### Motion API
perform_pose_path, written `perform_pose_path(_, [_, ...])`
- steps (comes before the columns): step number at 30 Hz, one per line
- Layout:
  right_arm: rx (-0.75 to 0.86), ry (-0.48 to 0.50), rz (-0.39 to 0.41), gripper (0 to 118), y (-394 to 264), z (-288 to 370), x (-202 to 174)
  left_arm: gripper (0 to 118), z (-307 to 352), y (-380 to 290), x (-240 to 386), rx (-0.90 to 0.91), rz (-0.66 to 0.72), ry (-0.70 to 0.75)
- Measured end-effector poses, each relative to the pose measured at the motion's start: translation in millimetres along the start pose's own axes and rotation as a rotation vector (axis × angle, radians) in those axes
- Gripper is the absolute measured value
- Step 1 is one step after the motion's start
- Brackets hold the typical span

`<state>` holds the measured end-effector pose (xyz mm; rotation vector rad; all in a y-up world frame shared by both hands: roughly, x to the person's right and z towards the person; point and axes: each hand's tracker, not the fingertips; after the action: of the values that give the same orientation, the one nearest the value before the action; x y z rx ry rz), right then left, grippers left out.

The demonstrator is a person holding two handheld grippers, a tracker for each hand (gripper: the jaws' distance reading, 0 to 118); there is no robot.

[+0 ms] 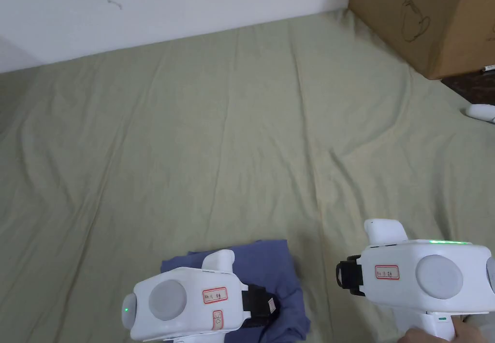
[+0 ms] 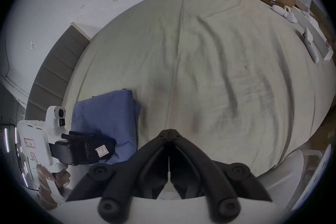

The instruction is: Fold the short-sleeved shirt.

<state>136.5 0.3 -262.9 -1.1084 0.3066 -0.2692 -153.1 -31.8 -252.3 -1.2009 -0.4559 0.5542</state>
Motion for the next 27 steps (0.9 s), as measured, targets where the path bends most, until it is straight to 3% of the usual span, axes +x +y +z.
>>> perform_pose_path(11, [-0.015,-0.012,0.005,0,-1,-1,-2,0,-21,-9,28,-0.027,-0.050,-0.036])
perform_pose_path(15, [-0.010,-0.017,-0.004,0,2,1,-5,0,-29,-19,32,-0.041,-0.019,-0.084])
perform_pose_path(18, [-0.006,-0.027,0.018,0,4,4,-13,0,-30,-29,39,-0.081,-0.071,-0.141])
perform_pose_path(20, [-0.003,-0.027,0.034,0,3,9,-18,0,-19,-32,38,-0.041,-0.080,-0.111])
perform_pose_path(25, [0.002,-0.015,0.075,0,6,14,-34,0,60,-22,-1,0.144,0.020,-0.250])
perform_pose_path(27, [0.010,-0.010,0.112,0,8,14,-47,0,97,-16,-25,0.225,0.073,-0.217])
